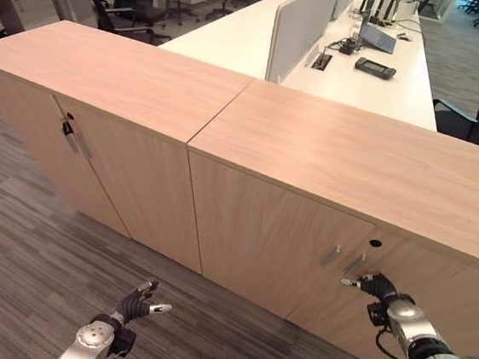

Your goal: Put the empty folder in the office cabinet

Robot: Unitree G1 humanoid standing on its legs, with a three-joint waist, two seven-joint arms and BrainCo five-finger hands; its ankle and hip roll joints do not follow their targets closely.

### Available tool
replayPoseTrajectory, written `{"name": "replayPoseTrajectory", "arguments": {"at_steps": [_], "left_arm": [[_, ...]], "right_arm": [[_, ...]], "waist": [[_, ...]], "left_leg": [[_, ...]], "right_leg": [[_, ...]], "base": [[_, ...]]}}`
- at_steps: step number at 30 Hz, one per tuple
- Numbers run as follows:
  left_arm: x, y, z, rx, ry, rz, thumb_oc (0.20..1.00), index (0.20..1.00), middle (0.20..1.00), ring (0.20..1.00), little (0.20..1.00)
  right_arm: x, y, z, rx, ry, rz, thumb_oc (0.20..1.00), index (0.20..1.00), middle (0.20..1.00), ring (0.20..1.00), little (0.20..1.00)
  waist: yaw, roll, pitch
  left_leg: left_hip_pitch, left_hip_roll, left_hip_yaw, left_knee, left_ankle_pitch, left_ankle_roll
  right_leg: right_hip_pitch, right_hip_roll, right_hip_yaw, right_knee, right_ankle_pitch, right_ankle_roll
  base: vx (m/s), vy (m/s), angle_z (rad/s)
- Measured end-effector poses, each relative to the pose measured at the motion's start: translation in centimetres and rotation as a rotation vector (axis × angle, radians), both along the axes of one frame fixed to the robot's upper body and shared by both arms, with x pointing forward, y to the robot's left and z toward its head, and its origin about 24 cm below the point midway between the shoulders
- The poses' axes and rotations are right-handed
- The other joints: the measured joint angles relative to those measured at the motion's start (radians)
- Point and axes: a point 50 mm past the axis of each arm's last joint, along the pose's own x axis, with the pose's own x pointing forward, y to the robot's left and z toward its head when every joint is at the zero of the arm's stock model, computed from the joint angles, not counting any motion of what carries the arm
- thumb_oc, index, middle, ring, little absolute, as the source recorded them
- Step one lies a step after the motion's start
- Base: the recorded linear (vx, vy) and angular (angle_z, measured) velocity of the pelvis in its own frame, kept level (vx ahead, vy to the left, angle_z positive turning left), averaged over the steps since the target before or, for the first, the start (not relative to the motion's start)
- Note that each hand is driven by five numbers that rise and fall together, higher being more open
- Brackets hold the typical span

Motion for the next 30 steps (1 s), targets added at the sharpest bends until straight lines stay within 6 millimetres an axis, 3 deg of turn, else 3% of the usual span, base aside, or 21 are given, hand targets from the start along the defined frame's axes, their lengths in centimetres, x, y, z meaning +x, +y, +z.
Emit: {"name": "replayPoseTrajectory", "arguments": {"at_steps": [1, 8, 18, 20, 21, 23, 26, 30], "left_arm": [[-0.2, -0.6, -0.2, -0.035, 0.000, 0.015, 1.000, 1.000, 1.000, 1.000, 1.000], [-0.4, -1.0, -0.4, -0.044, 0.008, 0.002, 1.000, 1.000, 1.000, 1.000, 1.000], [-0.7, -2.4, -1.0, -0.077, 0.036, -0.008, 1.000, 1.000, 1.000, 1.000, 1.000], [-0.9, -2.4, -1.1, -0.074, 0.042, 0.002, 1.000, 1.000, 1.000, 1.000, 1.000], [-1.1, -2.5, -1.3, -0.077, 0.050, 0.003, 1.000, 1.000, 1.000, 1.000, 1.000], [-1.1, -2.6, -1.5, -0.074, 0.056, 0.020, 1.000, 1.000, 1.000, 1.000, 1.000], [-1.5, -2.8, -2.0, -0.090, 0.071, 0.067, 1.000, 1.000, 1.000, 1.000, 1.000], [-2.7, -2.5, -2.8, -0.070, 0.119, 0.092, 1.000, 1.000, 1.000, 1.000, 1.000]], "right_arm": [[-0.8, -1.5, 0.1, -0.012, 0.032, -0.060, 1.000, 1.000, 1.000, 1.000, 1.000], [-2.5, -5.5, 1.6, -0.058, 0.059, -0.225, 1.000, 1.000, 1.000, 1.000, 1.000], [-1.3, -5.7, 2.7, -0.087, 0.006, -0.247, 1.000, 1.000, 1.000, 1.000, 1.000], [-1.1, -4.5, 1.9, -0.056, -0.039, -0.271, 1.000, 1.000, 1.000, 1.000, 1.000], [-0.6, -3.3, 1.3, -0.009, -0.078, -0.275, 1.000, 1.000, 1.000, 1.000, 1.000], [-1.3, -0.8, -0.5, 0.095, -0.133, -0.283, 1.000, 1.000, 1.000, 1.000, 1.000], [-5.3, 2.1, -3.2, 0.182, -0.161, -0.252, 1.000, 1.000, 1.000, 1.000, 1.000], [-10.6, 5.0, -6.6, 0.233, 0.028, -0.227, 1.000, 1.000, 1.000, 1.000, 1.000]], "waist": [[-0.008, 0.020, -0.005], [-0.015, 0.042, -0.003], [-0.015, 0.069, -0.016], [-0.017, 0.067, -0.017], [-0.016, 0.084, -0.026], [-0.030, 0.078, -0.031], [-0.052, 0.063, -0.041], [-0.082, 0.069, -0.047]], "left_leg": [[0.002, 0.023, -0.010, 0.000, 0.002, -0.005], [-0.019, 0.077, -0.054, -0.001, 0.002, -0.038], [-0.048, 0.101, -0.041, -0.001, -0.003, -0.053], [-0.035, 0.105, -0.001, 0.010, 0.005, -0.065], [-0.032, 0.108, 0.006, 0.000, 0.007, -0.068], [-0.033, 0.110, 0.025, 0.000, 0.007, -0.068], [-0.021, 0.112, 0.028, -0.001, 0.008, -0.069], [-0.003, 0.110, 0.030, -0.001, 0.004, -0.067]], "right_leg": [[0.009, 0.021, -0.021, 0.000, -0.005, -0.008], [0.006, 0.076, -0.056, 0.000, -0.022, -0.046], [-0.030, 0.093, -0.072, 0.000, -0.017, -0.063], [-0.044, 0.087, -0.056, 0.000, -0.017, -0.064], [-0.042, 0.091, -0.046, 0.000, -0.014, -0.061], [-0.043, 0.090, -0.043, 0.000, -0.013, -0.059], [-0.032, 0.089, -0.048, 0.001, -0.015, -0.065], [-0.021, 0.088, -0.045, 0.001, -0.010, -0.071]], "base": [[0.02, -0.066, 0.24], [0.00, -0.074, 0.11], [-0.02, -0.014, -0.04], [-0.02, 0.034, -0.42], [-0.04, 0.043, -0.47], [-0.02, 0.058, -0.26], [0.01, 0.027, 0.19], [0.00, 0.022, -0.04]]}}
